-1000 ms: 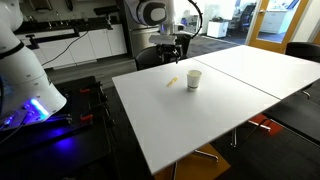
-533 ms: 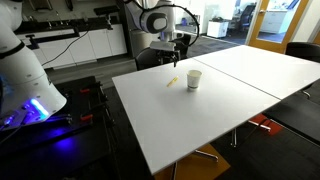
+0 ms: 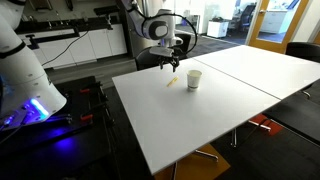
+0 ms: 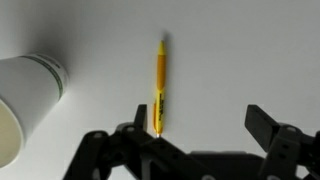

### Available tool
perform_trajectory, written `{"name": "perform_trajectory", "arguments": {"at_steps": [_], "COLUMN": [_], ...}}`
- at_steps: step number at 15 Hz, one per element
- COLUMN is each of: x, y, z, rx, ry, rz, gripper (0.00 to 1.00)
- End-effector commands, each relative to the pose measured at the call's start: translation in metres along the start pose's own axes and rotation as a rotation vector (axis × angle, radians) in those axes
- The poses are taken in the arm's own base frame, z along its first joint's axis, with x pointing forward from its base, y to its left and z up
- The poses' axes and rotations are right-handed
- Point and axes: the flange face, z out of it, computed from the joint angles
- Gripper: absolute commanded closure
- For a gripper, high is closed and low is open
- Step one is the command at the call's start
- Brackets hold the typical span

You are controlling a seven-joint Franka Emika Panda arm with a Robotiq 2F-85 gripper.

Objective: Pick up the pen and put it in the cup

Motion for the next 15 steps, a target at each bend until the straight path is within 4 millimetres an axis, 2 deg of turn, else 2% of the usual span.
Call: {"name": "perform_trajectory", "arguments": {"at_steps": [1, 8, 15], "x": [0.007, 0.011, 0.018], "y": [0.006, 0.022, 0.025], "z": [0.013, 0.038, 0.059], "rx": [-0.013, -0.006, -0.01], "ry": [0.017, 0.029, 0.024], "rz": [-0.017, -0.026, -0.026], "gripper": [0.0, 0.0, 0.0]}}
